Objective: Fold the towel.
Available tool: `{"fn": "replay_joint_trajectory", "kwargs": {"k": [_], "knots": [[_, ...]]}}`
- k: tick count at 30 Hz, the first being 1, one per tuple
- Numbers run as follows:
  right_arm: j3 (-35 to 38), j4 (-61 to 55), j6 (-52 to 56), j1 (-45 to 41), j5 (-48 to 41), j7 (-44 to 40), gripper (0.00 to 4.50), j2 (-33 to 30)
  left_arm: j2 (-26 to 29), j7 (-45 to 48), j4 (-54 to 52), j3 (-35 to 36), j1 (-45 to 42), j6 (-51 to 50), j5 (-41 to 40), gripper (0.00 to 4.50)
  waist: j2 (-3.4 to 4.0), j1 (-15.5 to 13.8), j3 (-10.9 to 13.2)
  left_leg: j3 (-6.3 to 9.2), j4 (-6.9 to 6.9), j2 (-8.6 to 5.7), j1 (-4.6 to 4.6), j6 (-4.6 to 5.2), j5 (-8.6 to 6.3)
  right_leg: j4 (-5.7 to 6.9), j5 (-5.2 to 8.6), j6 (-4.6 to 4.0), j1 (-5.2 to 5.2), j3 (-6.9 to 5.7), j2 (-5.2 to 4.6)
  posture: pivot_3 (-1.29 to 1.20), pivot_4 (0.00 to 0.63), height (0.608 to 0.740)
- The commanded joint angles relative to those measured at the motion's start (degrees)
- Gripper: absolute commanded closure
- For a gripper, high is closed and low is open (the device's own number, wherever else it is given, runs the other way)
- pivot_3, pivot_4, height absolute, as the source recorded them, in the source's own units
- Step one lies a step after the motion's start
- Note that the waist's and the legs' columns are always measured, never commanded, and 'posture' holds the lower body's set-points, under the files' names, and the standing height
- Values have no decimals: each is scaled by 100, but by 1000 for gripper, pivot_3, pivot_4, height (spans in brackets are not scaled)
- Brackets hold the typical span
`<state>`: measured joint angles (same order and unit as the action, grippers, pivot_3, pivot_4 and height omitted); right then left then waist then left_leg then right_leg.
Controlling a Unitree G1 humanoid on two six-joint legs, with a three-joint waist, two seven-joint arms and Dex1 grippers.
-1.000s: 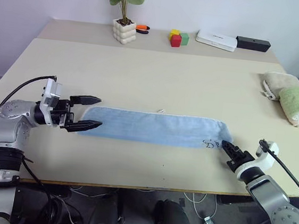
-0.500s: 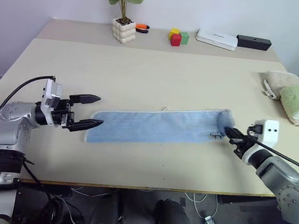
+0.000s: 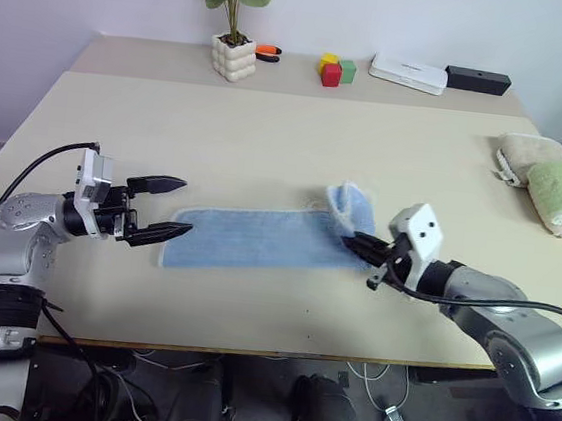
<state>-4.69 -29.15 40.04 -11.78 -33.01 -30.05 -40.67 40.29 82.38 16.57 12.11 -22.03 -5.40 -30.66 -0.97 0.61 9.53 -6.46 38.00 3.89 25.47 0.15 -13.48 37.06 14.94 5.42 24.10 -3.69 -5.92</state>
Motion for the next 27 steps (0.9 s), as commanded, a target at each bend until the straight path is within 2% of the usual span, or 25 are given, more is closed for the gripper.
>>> {"fn": "replay_joint_trajectory", "kwargs": {"k": [1,9,24,27], "knots": [[-384,37,-63,-274,338,-69,4489,218,22,-25,-259,134,74,32,-135,0,0,2,0,0,0,0,0,0,0,0,0,0,0,0,0,0,150,735],[-1026,411,-201,-594,956,-323,4489,559,40,-143,-560,188,280,-72,-197,0,-1,-1,0,-2,1,0,3,-1,1,1,0,0,2,0,0,0,150,735],[-1343,627,-342,-715,1523,-672,4489,1026,61,-247,-685,178,400,-116,-245,0,0,3,0,-4,0,0,2,-3,2,3,-2,3,3,-1,0,0,150,735],[-1286,657,-301,-671,1559,-676,3517,1087,62,-242,-685,176,396,-124,-252,0,0,3,0,-4,0,0,2,-3,2,3,-2,3,3,-1,0,0,150,735]]}}
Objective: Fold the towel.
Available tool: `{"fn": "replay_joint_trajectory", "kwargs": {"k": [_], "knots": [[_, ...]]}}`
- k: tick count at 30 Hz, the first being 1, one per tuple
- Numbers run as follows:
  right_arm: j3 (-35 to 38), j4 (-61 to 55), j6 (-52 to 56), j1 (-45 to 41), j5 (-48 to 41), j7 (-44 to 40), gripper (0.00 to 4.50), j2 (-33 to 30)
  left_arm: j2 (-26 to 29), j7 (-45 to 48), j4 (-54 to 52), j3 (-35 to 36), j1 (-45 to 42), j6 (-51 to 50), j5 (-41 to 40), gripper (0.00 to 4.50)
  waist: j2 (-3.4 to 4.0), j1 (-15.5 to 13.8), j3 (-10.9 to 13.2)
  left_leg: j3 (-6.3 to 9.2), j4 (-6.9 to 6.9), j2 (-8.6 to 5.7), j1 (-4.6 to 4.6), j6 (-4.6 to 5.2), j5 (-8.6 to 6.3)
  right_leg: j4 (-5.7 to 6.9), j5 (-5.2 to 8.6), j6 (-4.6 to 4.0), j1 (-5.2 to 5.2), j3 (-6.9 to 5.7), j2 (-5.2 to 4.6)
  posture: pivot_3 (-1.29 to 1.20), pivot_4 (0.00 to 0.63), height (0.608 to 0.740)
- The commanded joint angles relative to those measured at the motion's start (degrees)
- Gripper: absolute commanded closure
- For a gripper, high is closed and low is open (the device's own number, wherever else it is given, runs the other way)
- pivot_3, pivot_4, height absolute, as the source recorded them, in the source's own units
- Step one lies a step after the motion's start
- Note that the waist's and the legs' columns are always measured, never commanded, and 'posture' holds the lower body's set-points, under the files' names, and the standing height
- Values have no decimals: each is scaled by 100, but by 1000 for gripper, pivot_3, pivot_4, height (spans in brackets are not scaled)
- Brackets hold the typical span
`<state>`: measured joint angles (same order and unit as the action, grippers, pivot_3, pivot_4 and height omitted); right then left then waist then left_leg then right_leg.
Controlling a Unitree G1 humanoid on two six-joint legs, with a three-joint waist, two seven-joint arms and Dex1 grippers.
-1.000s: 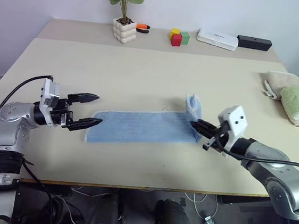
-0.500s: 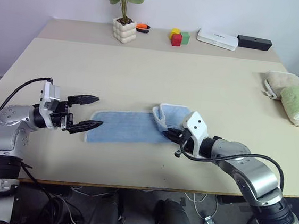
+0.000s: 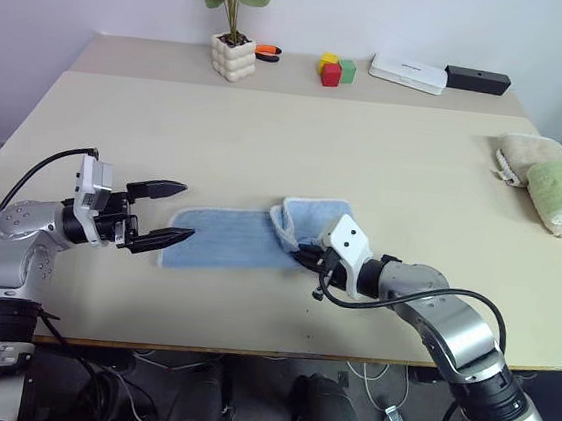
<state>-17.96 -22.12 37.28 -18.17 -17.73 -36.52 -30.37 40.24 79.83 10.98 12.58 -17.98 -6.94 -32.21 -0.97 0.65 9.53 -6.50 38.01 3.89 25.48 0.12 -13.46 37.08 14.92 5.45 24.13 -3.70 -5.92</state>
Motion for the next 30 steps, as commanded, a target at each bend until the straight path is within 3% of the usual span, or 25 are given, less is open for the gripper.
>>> {"fn": "replay_joint_trajectory", "kwargs": {"k": [1,7,12,16,19,26,30], "knots": [[39,-45,-29,-26,66,-26,3114,59,66,14,-124,126,-11,31,-94,0,0,-2,0,0,0,0,0,0,0,0,0,0,0,0,0,0,150,735],[269,-334,-59,7,-182,-367,121,-42,63,38,-95,108,-37,30,-92,0,0,0,0,0,0,0,0,0,0,0,0,0,0,0,0,0,150,735],[1397,-220,98,-387,-1100,-159,47,450,61,69,-14,93,-96,55,-75,0,0,1,0,0,0,0,0,0,0,0,-1,1,0,0,0,0,150,735],[1476,526,-288,-739,-453,416,47,698,-7,26,8,38,-175,72,-52,0,0,-5,0,-1,0,0,-1,-3,1,1,-1,1,0,-2,1,0,150,735],[1342,830,-520,-571,-388,480,941,994,-23,14,-36,28,-148,73,-55,0,-1,2,0,-14,-4,0,2,-3,1,-1,-1,2,0,-3,0,0,150,735],[734,1775,-1559,-197,475,677,4395,1448,18,-15,-146,77,-68,14,-89,0,1,31,1,-28,-7,1,2,-8,4,7,-2,3,10,0,1,0,150,735],[675,2631,-2133,-180,872,972,4457,1698,35,-50,-223,108,-14,-17,-103,0,0,22,0,-28,-7,2,1,-9,5,7,-2,4,9,0,1,0,150,735]]}}
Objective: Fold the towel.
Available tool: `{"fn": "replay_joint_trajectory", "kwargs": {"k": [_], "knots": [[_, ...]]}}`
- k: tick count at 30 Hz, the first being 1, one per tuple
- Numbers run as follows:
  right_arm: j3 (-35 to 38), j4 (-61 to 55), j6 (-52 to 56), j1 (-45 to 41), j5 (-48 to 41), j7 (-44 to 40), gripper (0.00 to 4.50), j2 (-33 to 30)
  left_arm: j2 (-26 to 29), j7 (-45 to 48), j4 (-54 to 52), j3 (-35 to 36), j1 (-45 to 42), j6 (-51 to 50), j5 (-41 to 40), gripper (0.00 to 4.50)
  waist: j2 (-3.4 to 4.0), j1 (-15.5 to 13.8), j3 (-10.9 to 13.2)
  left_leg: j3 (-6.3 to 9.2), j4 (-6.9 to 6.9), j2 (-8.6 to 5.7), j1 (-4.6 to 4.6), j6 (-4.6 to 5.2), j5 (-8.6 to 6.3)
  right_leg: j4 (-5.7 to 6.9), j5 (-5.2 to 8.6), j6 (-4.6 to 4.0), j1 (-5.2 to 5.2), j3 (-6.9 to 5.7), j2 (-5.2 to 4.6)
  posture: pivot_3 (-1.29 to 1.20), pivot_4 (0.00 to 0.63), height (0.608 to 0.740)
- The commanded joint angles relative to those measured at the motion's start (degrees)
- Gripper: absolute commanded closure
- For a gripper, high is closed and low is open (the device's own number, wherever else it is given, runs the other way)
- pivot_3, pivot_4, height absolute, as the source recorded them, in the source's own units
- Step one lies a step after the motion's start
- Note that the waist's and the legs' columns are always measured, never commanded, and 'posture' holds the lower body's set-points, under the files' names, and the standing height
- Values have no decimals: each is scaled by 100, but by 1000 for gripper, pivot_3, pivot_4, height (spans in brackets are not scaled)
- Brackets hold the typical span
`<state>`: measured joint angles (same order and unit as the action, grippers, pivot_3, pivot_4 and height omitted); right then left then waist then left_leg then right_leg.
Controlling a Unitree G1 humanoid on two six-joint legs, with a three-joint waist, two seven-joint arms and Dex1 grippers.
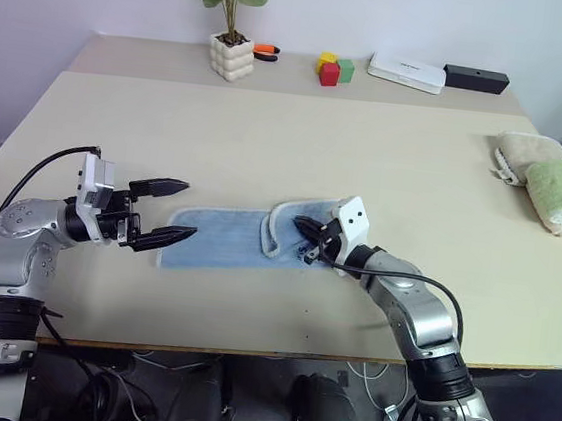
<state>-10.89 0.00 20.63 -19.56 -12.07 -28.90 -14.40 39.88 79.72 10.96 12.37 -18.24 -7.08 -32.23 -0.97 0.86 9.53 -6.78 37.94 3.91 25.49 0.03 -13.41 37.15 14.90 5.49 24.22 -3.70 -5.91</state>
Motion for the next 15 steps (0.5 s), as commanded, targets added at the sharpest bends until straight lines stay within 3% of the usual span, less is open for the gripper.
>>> {"fn": "replay_joint_trajectory", "kwargs": {"k": [1,7,11,15], "knots": [[-62,613,-611,-39,463,321,4457,138,70,-56,-255,136,30,-12,-107,0,0,0,0,0,0,0,0,0,0,-1,0,0,0,0,0,0,150,735],[-200,683,-748,21,541,97,4457,288,88,-128,-354,161,93,-56,-133,0,-3,14,-3,2,0,2,-7,-5,3,1,0,-1,-7,0,1,0,150,735],[-215,451,-666,45,448,-175,3305,253,93,-158,-368,166,95,-58,-151,0,-3,21,-3,3,-1,2,-8,-5,3,1,0,-1,-8,0,1,0,150,735],[-245,179,-559,82,405,-531,1358,48,97,-170,-376,168,109,-73,-175,0,-2,13,-2,3,-2,2,-8,-5,3,0,0,-1,-7,0,1,0,150,735]]}}
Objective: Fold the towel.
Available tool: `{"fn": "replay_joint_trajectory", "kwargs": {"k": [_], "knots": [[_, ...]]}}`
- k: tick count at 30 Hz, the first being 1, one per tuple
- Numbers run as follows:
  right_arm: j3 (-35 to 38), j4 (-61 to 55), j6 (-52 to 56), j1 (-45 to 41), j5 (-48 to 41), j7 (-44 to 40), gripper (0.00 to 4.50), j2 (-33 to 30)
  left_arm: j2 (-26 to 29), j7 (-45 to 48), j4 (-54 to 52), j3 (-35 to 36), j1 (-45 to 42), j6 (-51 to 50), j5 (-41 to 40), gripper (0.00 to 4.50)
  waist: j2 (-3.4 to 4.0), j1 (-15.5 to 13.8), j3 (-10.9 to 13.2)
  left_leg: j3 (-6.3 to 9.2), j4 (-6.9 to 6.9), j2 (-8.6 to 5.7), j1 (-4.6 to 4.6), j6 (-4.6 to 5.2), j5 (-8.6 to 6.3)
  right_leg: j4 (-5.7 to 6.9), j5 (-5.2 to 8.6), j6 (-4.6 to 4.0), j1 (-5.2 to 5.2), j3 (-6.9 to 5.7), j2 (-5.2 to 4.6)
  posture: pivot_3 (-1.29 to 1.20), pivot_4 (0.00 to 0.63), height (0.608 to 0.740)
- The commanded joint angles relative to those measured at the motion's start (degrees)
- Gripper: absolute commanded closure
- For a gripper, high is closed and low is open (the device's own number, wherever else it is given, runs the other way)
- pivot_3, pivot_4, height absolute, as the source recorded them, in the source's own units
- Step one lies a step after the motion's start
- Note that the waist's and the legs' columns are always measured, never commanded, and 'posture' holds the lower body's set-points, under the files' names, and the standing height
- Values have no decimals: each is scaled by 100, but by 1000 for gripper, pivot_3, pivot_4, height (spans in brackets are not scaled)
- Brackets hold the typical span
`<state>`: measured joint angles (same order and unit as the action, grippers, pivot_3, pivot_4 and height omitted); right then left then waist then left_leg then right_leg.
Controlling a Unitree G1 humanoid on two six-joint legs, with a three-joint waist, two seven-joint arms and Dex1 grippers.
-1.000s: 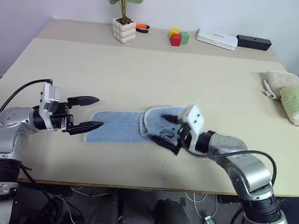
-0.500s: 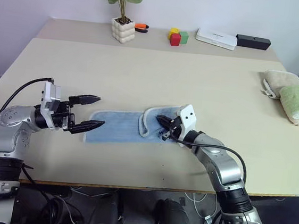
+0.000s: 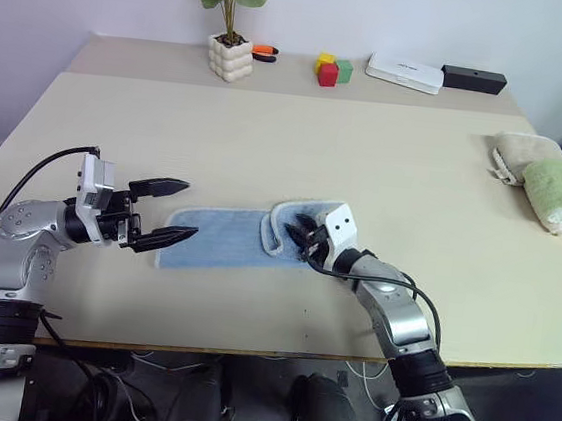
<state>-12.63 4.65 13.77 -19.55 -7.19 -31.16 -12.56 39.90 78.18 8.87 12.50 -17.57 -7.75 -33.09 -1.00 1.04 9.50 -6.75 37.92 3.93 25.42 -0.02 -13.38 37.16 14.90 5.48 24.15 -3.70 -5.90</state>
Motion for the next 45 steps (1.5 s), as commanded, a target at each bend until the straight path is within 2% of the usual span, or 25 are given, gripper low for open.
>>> {"fn": "replay_joint_trajectory", "kwargs": {"k": [1,2,3,9,14,16,19,23,27,31,36,39,43,45], "knots": [[-87,-398,204,93,-136,-457,965,-217,96,-21,-167,156,47,-12,-88,0,1,-11,0,0,0,0,0,0,0,0,0,0,0,0,0,0,150,735],[-119,-532,295,103,-172,-613,374,-318,101,-31,-177,164,61,-28,-91,0,1,-16,1,0,0,0,0,0,0,0,0,0,0,0,0,0,150,735],[-121,-632,334,101,-181,-691,89,-383,105,-41,-189,178,79,-50,-103,0,1,-16,1,0,1,0,1,0,0,-1,0,0,0,0,0,0,150,735],[133,-1130,690,-145,-454,-935,89,-592,160,-206,-371,300,278,-324,-230,0,2,-10,2,4,0,0,3,0,0,0,0,-1,4,0,0,0,150,735],[693,-1778,1074,-573,-1075,-1267,89,-986,285,-860,-1161,710,836,-1608,-951,0,9,-9,9,19,-1,1,7,0,0,0,0,0,11,4,-1,0,150,735],[861,-2165,1209,-518,-1332,-1778,89,-1549,249,-1652,-1790,1184,1361,-2761,-1942,0,8,-24,9,25,-3,1,8,1,-1,-1,0,0,10,1,-1,0,150,735],[939,-2516,1163,-326,-1501,-2271,89,-2162,19,-2783,-2488,1829,1977,-3744,-3371,0,4,-27,11,31,-7,2,7,3,-2,-9,1,2,5,1,-11,0,150,735],[1036,-2565,988,-198,-1567,-2652,89,-2625,-587,-4803,-2837,2226,2715,-4204,-5160,0,5,-24,11,39,-4,2,-6,3,-2,-6,10,-15,-10,-2,-16,0,150,735],[1013,-2449,940,-269,-1555,-2739,89,-2705,-923,-5911,-3247,2092,3684,-4319,-6059,0,1,-24,10,40,-2,-3,-6,2,-3,-8,12,-18,-10,-2,-17,0,150,735],[957,-2390,902,-339,-1521,-2673,89,-2592,-1017,-6459,-3302,1964,4186,-4271,-6328,0,1,-56,11,42,1,-6,-5,1,-3,-11,23,-39,-1,-5,-18,0,150,735],[916,-2356,862,-358,-1467,-2586,89,-2504,-1253,-6955,-3089,1880,4408,-4117,-6537,0,1,-47,11,43,1,-7,-5,2,-6,-24,25,-42,10,-8,-37,0,150,735],[892,-2356,846,-382,-1426,-2529,89,-2465,-1263,-7069,-3021,1740,4252,-4097,-6565,0,1,-52,10,42,1,-10,-4,5,-8,-26,24,-42,10,-11,-47,0,150,735],[853,-2369,841,-405,-1373,-2441,89,-2390,-1155,-7222,-3012,1331,4000,-4195,-6098,0,4,-66,9,42,1,-15,-4,6,-8,-26,24,-43,8,-16,-54,0,150,735],[844,-2373,840,-409,-1359,-2402,89,-2368,-1187,-7335,-2940,1235,3909,-4220,-6320,0,8,-54,6,42,2,-18,-4,6,-8,-26,24,-43,6,-16,-55,0,150,735]]}}
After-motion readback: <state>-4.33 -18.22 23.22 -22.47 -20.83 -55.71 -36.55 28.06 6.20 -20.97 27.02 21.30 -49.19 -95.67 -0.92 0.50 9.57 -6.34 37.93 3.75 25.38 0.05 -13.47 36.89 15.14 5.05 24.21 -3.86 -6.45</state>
